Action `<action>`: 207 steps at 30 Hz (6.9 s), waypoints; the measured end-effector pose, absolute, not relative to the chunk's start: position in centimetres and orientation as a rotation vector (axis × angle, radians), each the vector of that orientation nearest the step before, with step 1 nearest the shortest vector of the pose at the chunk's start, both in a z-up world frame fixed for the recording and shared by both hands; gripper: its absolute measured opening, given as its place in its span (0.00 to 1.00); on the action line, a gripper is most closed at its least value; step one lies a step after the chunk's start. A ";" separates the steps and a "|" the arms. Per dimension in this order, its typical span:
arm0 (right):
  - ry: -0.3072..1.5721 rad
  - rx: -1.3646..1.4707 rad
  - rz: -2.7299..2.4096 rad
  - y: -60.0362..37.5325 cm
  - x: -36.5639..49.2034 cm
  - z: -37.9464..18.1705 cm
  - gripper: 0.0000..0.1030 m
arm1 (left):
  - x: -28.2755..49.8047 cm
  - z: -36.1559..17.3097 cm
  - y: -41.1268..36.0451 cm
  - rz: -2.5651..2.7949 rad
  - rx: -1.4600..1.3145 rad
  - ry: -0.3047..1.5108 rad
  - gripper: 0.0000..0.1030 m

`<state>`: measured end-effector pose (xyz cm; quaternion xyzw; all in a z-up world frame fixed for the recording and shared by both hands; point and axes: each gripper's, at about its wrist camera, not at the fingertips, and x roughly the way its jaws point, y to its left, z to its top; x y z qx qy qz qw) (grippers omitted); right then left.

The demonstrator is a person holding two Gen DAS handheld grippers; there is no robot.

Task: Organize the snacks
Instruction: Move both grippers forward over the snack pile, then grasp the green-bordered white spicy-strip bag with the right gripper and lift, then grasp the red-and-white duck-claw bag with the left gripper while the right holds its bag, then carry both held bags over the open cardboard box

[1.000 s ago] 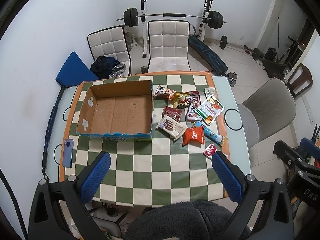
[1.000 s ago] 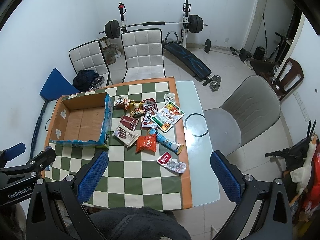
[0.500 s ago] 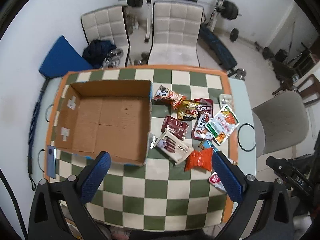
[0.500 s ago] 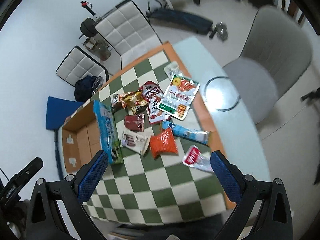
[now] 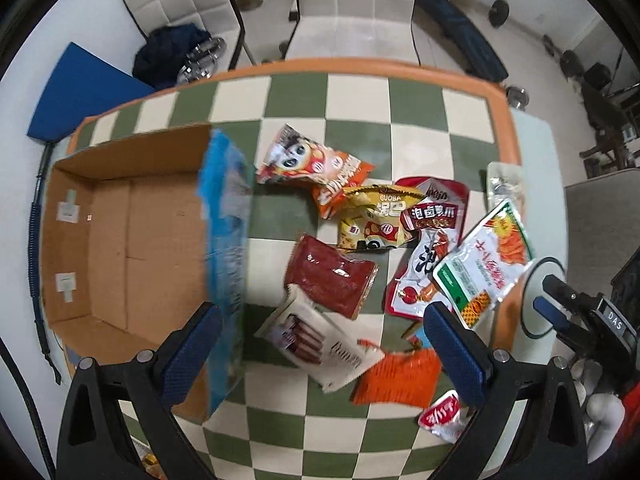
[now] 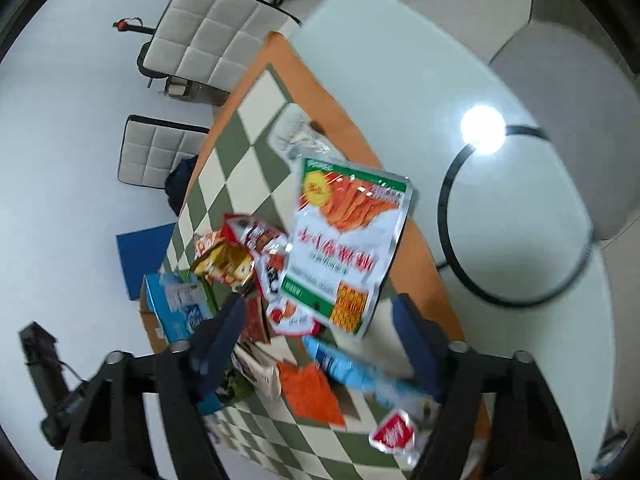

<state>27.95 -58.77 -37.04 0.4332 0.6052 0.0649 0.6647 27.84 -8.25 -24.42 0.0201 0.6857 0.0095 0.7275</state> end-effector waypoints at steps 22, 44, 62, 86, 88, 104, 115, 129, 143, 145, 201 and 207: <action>1.244 0.894 0.258 -59.7 32.5 -42.0 0.32 | 31.2 -32.0 -11.0 0.049 0.107 1.569 1.00; 1.379 0.982 0.480 -56.5 30.1 -44.3 0.36 | 32.4 -37.6 -12.0 0.019 0.156 1.620 0.96; 1.401 1.084 0.577 -54.1 27.8 -44.4 0.38 | 31.6 -40.1 -16.8 -0.050 0.213 1.607 0.78; 1.313 0.978 0.271 -62.8 26.4 -37.5 0.10 | 38.5 -41.2 -22.9 -0.128 0.232 1.681 0.89; 1.321 0.967 0.266 -61.2 26.9 -37.6 0.10 | 38.0 -41.3 -23.6 -0.145 0.220 1.684 0.89; 1.342 0.921 0.244 -59.0 26.3 -38.1 0.10 | 34.9 -42.8 -31.3 -0.169 0.359 1.621 0.65; 1.306 0.925 0.237 -59.4 26.2 -37.3 0.10 | 31.6 -41.4 -32.1 -0.189 0.294 1.615 0.23; 1.298 0.942 0.241 -60.2 25.7 -36.9 0.10 | 33.7 -43.5 -27.2 -0.150 -0.007 1.735 0.34; 1.314 0.937 0.226 -60.5 25.7 -37.0 0.10 | 35.6 -44.8 -34.5 -0.115 0.249 1.643 0.34; 1.313 0.937 0.219 -60.5 25.5 -36.9 0.10 | 35.1 -44.7 -35.3 -0.119 0.253 1.626 0.31; 1.205 0.704 0.607 -31.3 30.7 -17.3 0.10 | 27.8 -19.1 -1.7 -0.007 -0.009 1.362 0.11; 1.242 0.709 0.640 -23.2 32.8 -19.7 0.10 | 29.8 -21.7 4.7 0.017 -0.054 1.412 0.11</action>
